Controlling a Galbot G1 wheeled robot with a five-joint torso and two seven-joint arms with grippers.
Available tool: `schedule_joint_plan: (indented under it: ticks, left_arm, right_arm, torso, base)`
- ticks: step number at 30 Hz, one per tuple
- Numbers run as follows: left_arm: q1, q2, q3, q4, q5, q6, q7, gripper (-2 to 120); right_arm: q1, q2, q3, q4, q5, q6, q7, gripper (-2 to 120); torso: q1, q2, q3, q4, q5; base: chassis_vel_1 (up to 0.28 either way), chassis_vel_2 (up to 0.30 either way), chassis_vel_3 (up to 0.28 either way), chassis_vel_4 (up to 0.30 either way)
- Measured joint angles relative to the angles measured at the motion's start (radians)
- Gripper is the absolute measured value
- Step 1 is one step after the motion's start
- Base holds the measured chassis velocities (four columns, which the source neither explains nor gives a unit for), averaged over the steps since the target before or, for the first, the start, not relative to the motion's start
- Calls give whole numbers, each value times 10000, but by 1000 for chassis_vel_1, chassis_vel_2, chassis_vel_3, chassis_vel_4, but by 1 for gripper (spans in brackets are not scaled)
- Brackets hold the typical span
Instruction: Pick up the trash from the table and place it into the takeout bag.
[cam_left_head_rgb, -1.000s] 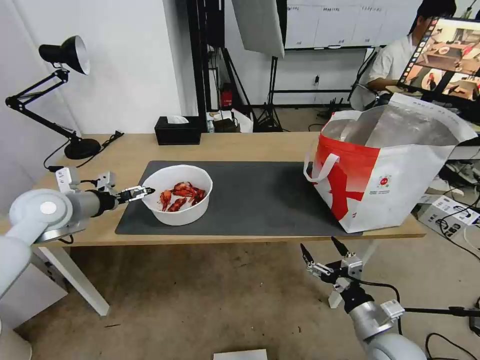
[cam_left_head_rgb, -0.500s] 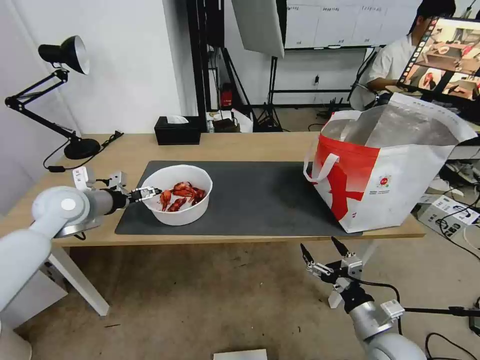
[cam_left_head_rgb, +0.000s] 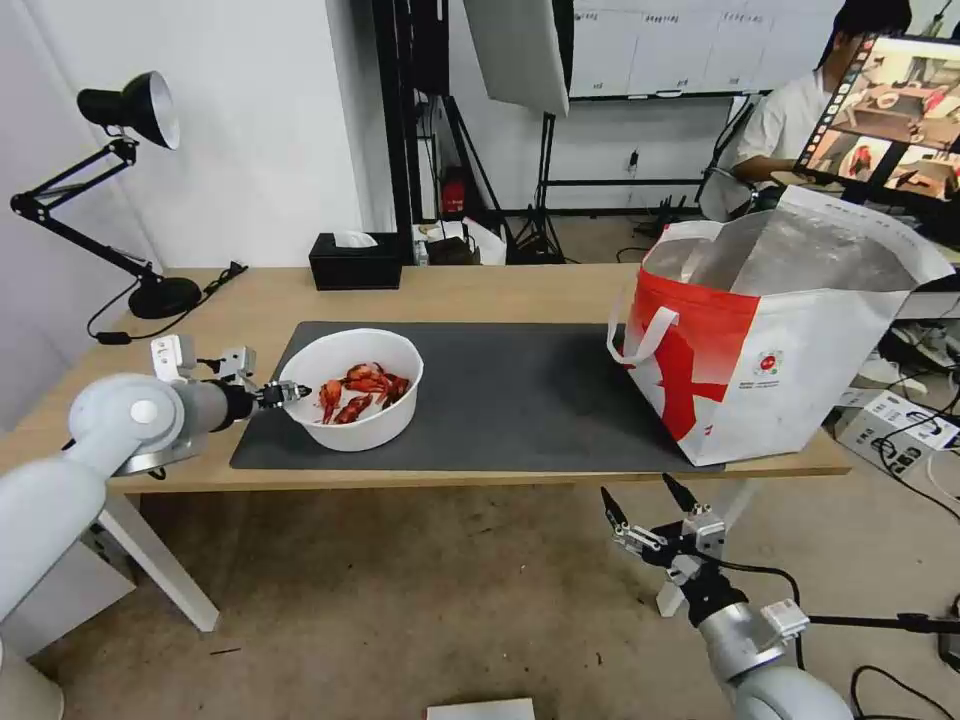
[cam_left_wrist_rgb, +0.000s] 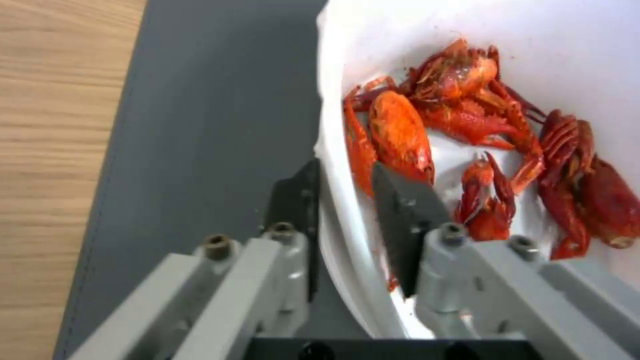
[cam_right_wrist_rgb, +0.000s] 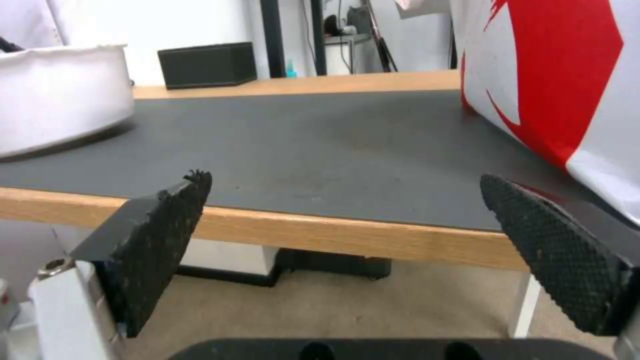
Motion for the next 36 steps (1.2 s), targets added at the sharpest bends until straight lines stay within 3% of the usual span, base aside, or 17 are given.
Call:
schedule_joint_plan:
  ticks: [6, 11, 19, 23, 26, 36]
  left_arm:
    - [-145, -1, 172, 28, 0, 11, 14, 0]
    - [-164, -3, 197, 25, 0, -63, 53, 0]
    - [-239, 21, 38, -404, 201, -1170, 605, 0]
    - [-938, -32, 450, -593, 214, -1756, 755, 0]
    - [-2178, -247, 1273, -643, 256, -2360, 1033, 0]
    - [-5053, -1339, 3638, -502, 312, -3053, 1085, 0]
  right_arm:
    - [0, 0, 1, 0, 0, 0, 0, 100]
    - [1, 0, 0, 0, 0, 0, 0, 100]
    - [1, 0, 0, 0, 0, 0, 0, 100]
    - [0, 0, 0, 0, 0, 0, 0, 100]
    - [0, 0, 0, 0, 0, 0, -2, 100]
    - [1, 0, 0, 1, 0, 0, 0, 100]
  torso:
    - [0, 0, 0, -1, 1]
    - [0, 0, 0, 0, 0]
    - [1, 0, 0, 1, -1]
    - [0, 0, 1, 1, 0]
    - [1, 0, 1, 0, 0]
    - [1, 0, 1, 0, 1]
  base:
    - [0, 0, 0, 0]
    - [0, 0, 0, 0]
    - [0, 0, 0, 0]
    - [0, 0, 0, 0]
    - [0, 0, 0, 0]
    - [0, 0, 0, 0]
